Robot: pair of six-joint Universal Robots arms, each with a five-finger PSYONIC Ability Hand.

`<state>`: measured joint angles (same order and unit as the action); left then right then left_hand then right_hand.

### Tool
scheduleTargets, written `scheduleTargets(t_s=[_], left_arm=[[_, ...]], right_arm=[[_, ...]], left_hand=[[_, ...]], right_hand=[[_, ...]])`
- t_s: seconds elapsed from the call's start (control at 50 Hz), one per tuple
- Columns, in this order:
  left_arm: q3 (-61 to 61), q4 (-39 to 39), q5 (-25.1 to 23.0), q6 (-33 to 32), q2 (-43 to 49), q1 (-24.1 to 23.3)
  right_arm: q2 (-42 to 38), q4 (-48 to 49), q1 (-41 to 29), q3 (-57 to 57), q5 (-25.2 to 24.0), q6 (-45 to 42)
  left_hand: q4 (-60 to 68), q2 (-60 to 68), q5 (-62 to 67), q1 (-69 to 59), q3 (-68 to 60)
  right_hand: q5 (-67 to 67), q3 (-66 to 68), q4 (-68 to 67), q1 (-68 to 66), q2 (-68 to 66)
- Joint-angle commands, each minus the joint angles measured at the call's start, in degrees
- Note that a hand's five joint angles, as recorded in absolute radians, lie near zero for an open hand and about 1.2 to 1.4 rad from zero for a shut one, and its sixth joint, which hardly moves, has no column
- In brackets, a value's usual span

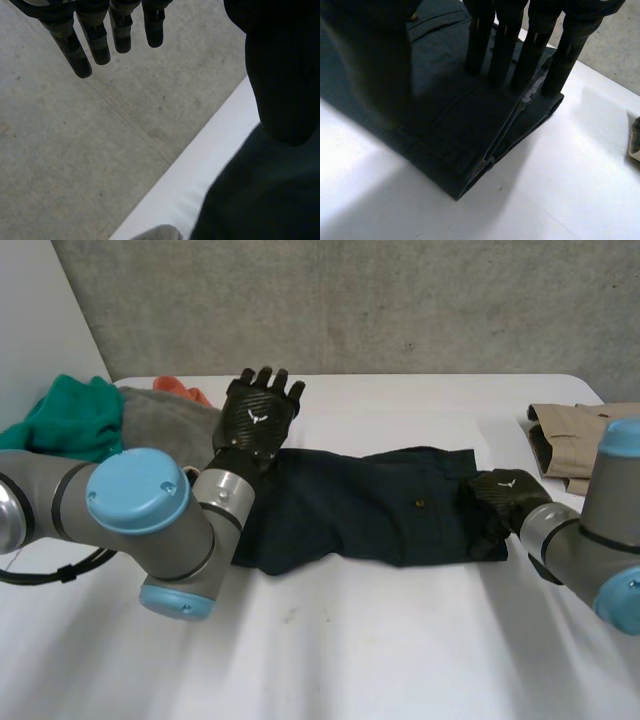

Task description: Fold the laundry.

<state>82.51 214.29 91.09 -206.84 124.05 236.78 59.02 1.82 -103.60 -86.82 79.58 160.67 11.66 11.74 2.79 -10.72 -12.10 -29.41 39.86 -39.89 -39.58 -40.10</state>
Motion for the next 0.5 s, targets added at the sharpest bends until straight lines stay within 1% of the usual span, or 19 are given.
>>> scheduleTargets(t_s=[0.02,0.04,0.06,0.1,0.12,0.16,0.18,0.2,0.24,0.26,0.32,0.4,0.42,0.48,0.5], left_arm=[[0.4,0.0,1.5,0.2,0.4,0.0],[0.4,0.0,1.6,0.2,0.4,0.0],[0.5,0.0,1.8,0.2,0.1,0.0],[0.5,-0.1,2.1,0.3,-0.1,0.1],[0.8,-0.1,2.2,0.2,-0.8,0.3],[1.1,-0.1,2.2,0.2,-1.6,0.3],[1.3,-0.1,2.2,0.2,-2.1,0.3],[1.8,-0.1,2.2,0.3,-3.1,0.4],[2.2,-0.1,2.1,0.3,-4.0,0.5],[2.6,-0.1,2.1,0.4,-4.4,0.6],[4.1,-0.1,2.2,0.4,-6.4,0.8],[6.0,-0.1,2.2,0.4,-8.5,1.8],[6.6,0.0,2.2,0.5,-9.2,2.2],[7.4,0.0,2.2,0.6,-10.1,2.6],[7.8,0.0,2.2,1.0,-10.8,2.7]], right_arm=[[-2.3,5.5,0.4,0.2,1.5,-0.4],[-2.1,5.7,0.9,0.1,2.2,-0.7],[-1.6,6.1,2.3,-0.7,3.8,-1.1],[-0.9,6.4,3.3,-1.3,5.1,-2.2],[1.0,6.5,4.5,-2.3,6.0,-4.3],[3.7,6.1,5.7,-3.3,6.5,-7.7],[6.0,6.0,7.1,-4.1,6.7,-12.1],[7.0,6.1,8.0,-4.8,6.7,-14.4],[8.2,6.4,9.3,-5.6,6.8,-18.9],[8.3,6.6,10.6,-5.6,6.9,-22.7],[8.7,6.6,10.4,-5.0,7.5,-26.9],[8.7,7.3,2.6,-2.6,6.8,-27.7],[8.5,8.3,-1.7,-0.7,6.6,-27.8],[8.0,10.9,-7.4,0.6,6.1,-28.7],[7.4,13.4,-11.0,0.7,5.0,-29.0]], left_hand=[[-1.7,-1.7,-2.8,0.7,2.1],[-1.7,-1.7,-2.8,0.7,2.1],[-1.7,-1.7,-2.8,0.7,2.1],[-1.7,-1.7,-2.8,0.7,2.1],[-1.7,-1.7,-2.8,0.7,2.1],[-1.7,-1.7,-2.8,0.7,2.1],[-1.7,-1.7,-2.8,0.7,2.1],[-1.7,-1.7,-2.8,0.7,2.1],[-1.7,-1.7,-2.8,0.7,2.1],[-1.7,-1.7,-2.8,0.7,2.1],[-1.7,-1.7,-2.8,0.7,2.1],[-1.7,-1.7,-2.8,0.7,2.1],[-1.7,-1.7,-2.8,0.7,2.1],[-1.7,-1.7,-2.8,0.7,2.1],[-1.7,-1.7,-2.8,0.7,2.1]], right_hand=[[-40.6,40.1,-40.1,-40.4,-39.9],[-40.6,40.1,-40.1,-40.4,-39.9],[-40.6,40.1,-40.1,-40.4,-39.9],[-40.6,40.1,-40.1,-40.4,-39.9],[-40.6,40.1,-40.1,-40.4,-39.9],[-40.6,40.1,-40.1,-40.4,-39.9],[-40.6,40.1,-40.1,-40.4,-39.9],[-40.6,40.1,-40.1,-40.4,-39.9],[-40.6,40.1,-40.1,-40.4,-39.9],[-40.6,40.1,-40.1,-40.4,-39.9],[-40.6,40.1,-40.1,-40.4,-39.9],[-40.6,40.1,-40.1,-40.4,-39.9],[-40.6,40.1,-40.1,-40.4,-39.9],[-40.6,40.1,-40.1,-40.4,-39.9],[-40.6,40.1,-40.1,-40.4,-39.9]])
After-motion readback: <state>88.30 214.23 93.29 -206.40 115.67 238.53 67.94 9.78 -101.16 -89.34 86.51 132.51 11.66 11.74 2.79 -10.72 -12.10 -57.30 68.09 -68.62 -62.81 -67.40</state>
